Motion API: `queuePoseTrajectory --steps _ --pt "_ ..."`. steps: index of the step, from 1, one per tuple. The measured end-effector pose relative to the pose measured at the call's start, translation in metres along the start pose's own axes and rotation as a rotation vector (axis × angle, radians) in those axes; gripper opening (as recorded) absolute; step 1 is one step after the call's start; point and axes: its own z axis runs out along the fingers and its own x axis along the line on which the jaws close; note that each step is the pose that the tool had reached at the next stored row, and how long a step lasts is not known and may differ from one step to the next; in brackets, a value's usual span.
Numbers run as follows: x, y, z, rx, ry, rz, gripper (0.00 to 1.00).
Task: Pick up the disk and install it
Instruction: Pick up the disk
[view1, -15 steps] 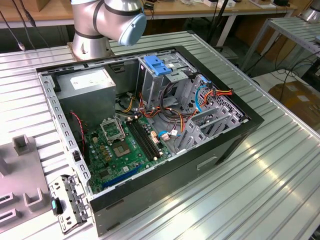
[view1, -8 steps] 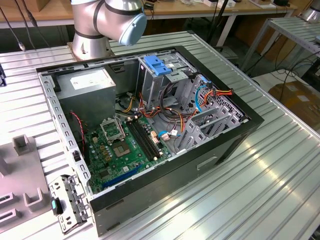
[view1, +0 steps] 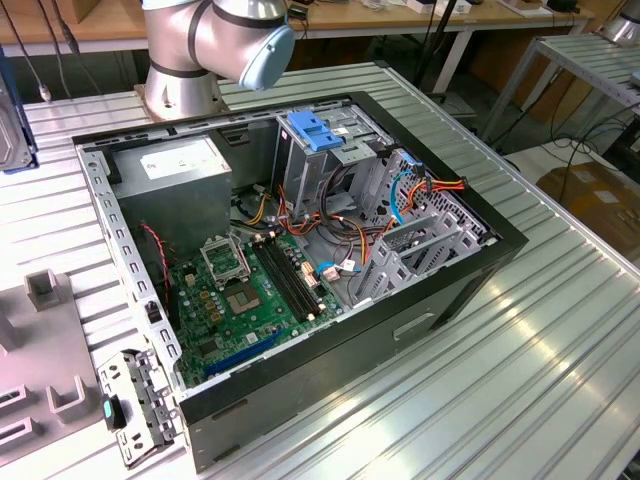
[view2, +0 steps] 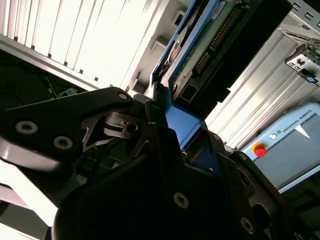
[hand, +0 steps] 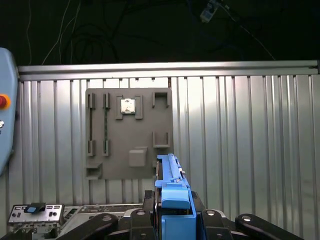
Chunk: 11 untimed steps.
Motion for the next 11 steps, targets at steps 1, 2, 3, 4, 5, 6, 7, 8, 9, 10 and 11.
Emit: queuePoseTrajectory --steps 1,2,3,4,5,6,7,8,9,10,11 --pt "-0.0001 -0.0023 -0.0001 -0.0009 0.0000 0.000 0.37" --pt "-0.0002 -0.0045 -0.0002 -0.0020 0.0001 0.000 0.37" --pt "-0.0003 -0.0099 -0.0004 -0.0043 0.0002 0.000 0.37" --pt "-0.0005 -0.0150 -0.0005 -0.0067 0.0002 0.000 0.37" --pt "-0.0007 -0.0183 -0.0006 -0.0080 0.0003 0.000 0.37" --pt "-0.0007 -0.0205 -0.0007 -0.0088 0.0003 0.000 0.37" --pt "-0.0008 -0.0221 -0.0008 -0.0094 0.0004 0.000 0.37" --pt "-0.0009 -0.0253 -0.0009 -0.0107 0.0004 0.000 0.37" --pt "-0.0010 -0.0292 -0.0010 -0.0121 0.0005 0.000 0.37" --pt "-0.0011 -0.0323 -0.0011 -0.0132 0.0004 0.000 0.37" --pt "-0.0013 -0.0364 -0.0013 -0.0149 0.0006 0.000 0.37"
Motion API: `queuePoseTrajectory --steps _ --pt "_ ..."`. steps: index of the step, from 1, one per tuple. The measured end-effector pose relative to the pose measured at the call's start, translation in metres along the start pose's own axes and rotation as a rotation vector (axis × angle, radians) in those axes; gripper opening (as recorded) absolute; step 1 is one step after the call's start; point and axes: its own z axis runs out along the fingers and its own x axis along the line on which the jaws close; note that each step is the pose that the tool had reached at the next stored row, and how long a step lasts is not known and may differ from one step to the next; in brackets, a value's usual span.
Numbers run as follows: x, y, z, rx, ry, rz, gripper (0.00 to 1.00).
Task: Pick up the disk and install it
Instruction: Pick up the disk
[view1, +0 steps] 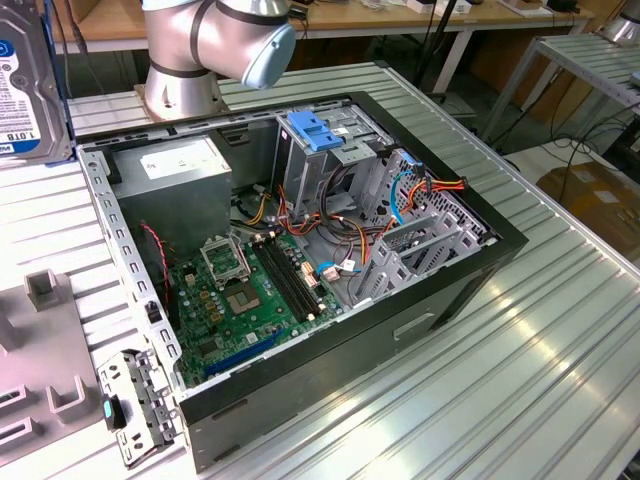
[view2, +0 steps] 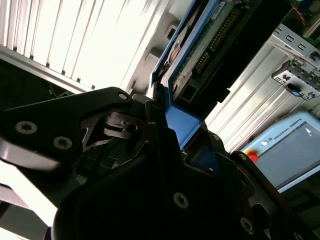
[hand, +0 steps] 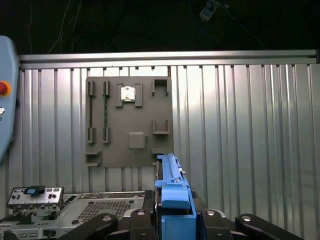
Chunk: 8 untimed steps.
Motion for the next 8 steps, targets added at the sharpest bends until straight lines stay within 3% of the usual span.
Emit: queuePoseTrajectory --steps 8 --pt "-0.0007 -0.0188 -0.0009 -0.0067 0.0002 0.000 0.37"
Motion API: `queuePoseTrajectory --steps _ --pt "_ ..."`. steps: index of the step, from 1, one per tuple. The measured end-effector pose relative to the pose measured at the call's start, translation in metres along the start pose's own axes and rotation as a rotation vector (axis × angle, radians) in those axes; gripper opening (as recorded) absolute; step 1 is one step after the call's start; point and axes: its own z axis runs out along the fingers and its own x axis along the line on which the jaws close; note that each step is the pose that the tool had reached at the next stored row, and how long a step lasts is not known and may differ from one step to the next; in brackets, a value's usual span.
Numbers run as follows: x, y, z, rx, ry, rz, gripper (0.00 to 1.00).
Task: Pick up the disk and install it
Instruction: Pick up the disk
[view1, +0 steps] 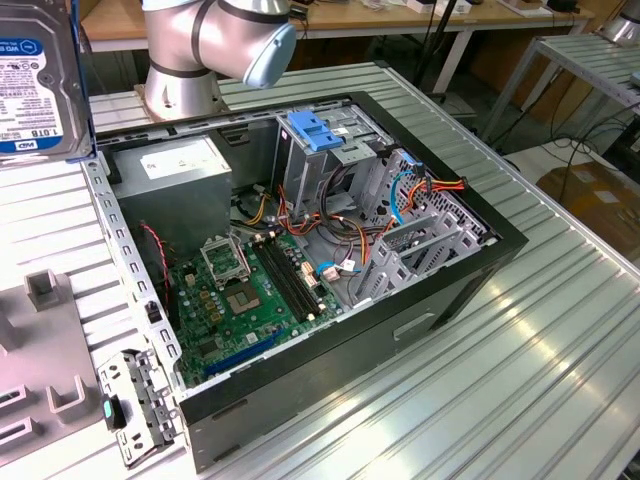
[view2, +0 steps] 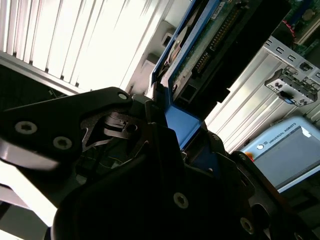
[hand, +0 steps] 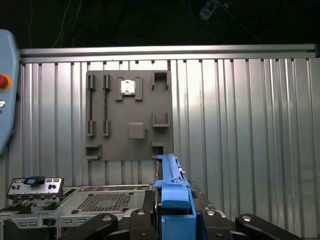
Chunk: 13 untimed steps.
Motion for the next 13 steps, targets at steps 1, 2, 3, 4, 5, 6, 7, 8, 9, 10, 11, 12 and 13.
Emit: queuePoseTrajectory --steps 1,2,3,4,5,6,7,8,9,10,11,12,13 --pt "-0.0001 -0.0040 -0.0002 -0.0013 0.0001 0.000 0.37" --pt "-0.0003 -0.0069 -0.0004 -0.0023 0.0001 0.000 0.37" --pt "-0.0003 -0.0091 -0.0005 -0.0029 0.0001 0.000 0.37" --pt "-0.0004 -0.0113 -0.0006 -0.0038 0.0001 0.000 0.37" --pt "-0.0005 -0.0134 -0.0007 -0.0045 0.0001 0.000 0.37" --pt "-0.0005 -0.0152 -0.0008 -0.0052 0.0002 0.000 0.37" --pt "-0.0006 -0.0177 -0.0010 -0.0061 0.0002 0.000 0.37" --pt "-0.0007 -0.0198 -0.0011 -0.0068 0.0003 0.000 0.37" --pt "-0.0008 -0.0220 -0.0013 -0.0076 0.0003 0.000 0.37" --pt "-0.0008 -0.0237 -0.0013 -0.0082 0.0003 0.000 0.37" --pt "-0.0009 -0.0258 -0.0015 -0.0090 0.0004 0.000 0.37" --pt "-0.0010 -0.0277 -0.0015 -0.0096 0.0004 0.000 0.37" --pt "-0.0011 -0.0314 -0.0017 -0.0109 0.0004 0.000 0.37"
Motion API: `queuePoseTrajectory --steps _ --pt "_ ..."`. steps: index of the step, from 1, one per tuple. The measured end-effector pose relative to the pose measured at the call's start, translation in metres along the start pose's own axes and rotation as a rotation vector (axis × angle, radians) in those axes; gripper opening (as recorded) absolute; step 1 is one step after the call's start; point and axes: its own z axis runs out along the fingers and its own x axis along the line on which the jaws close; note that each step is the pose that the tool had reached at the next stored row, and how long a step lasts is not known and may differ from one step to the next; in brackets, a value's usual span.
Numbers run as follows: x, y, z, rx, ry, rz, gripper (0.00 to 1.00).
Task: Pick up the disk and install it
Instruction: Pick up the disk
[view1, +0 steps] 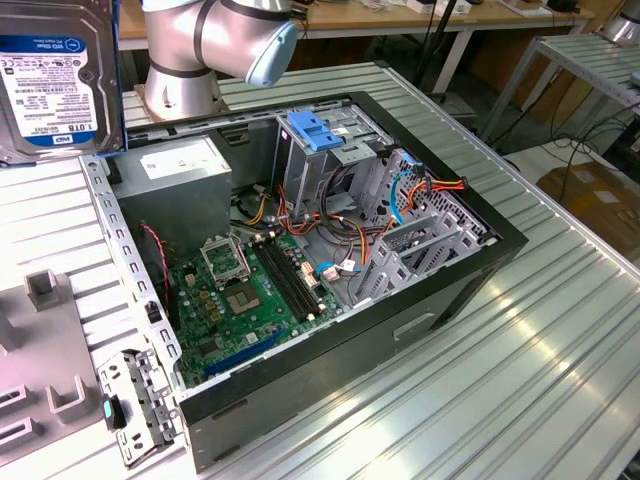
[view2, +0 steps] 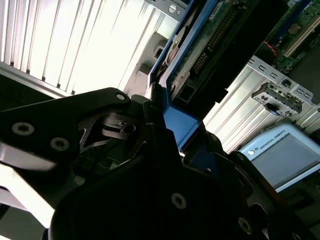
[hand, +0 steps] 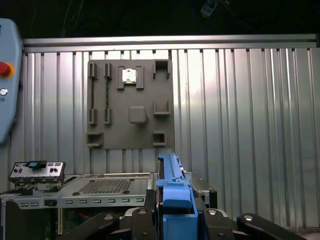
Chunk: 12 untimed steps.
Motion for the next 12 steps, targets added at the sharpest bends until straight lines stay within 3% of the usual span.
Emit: queuePoseTrajectory --steps 12 --pt "-0.0008 -0.0241 -0.0016 -0.0080 0.0002 0.000 0.37"
